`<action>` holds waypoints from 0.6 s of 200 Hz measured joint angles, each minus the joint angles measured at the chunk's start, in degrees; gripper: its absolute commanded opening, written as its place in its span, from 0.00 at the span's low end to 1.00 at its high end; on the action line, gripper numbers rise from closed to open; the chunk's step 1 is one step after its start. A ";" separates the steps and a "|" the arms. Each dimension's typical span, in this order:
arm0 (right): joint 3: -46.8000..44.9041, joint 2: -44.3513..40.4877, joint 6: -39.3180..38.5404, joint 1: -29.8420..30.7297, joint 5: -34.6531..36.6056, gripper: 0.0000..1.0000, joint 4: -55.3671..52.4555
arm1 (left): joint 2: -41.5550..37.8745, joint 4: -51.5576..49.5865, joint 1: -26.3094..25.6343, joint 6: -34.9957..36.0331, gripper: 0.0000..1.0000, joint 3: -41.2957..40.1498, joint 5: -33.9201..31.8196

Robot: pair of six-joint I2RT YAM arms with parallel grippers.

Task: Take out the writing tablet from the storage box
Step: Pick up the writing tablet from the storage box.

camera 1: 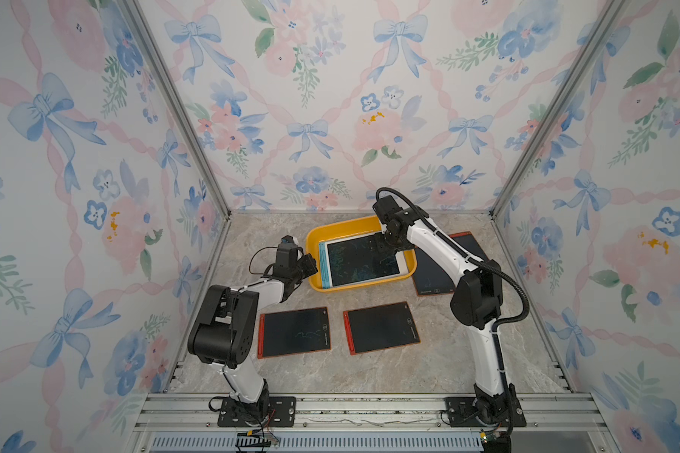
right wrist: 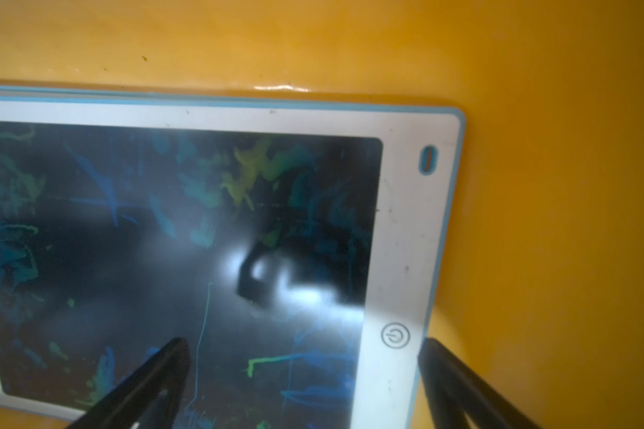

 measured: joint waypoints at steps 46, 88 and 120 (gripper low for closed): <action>-3.50 0.37 0.22 0.26 2.38 0.97 2.49 | -0.46 0.50 -0.63 -0.17 0.00 -0.13 -2.95; -8.57 0.39 1.14 -0.31 0.87 0.97 5.92 | -1.57 0.44 -1.42 0.28 0.00 -0.31 -4.59; -12.63 0.39 2.45 -1.57 -2.89 0.97 9.46 | -1.60 -0.39 -2.03 0.74 0.00 -0.79 -6.19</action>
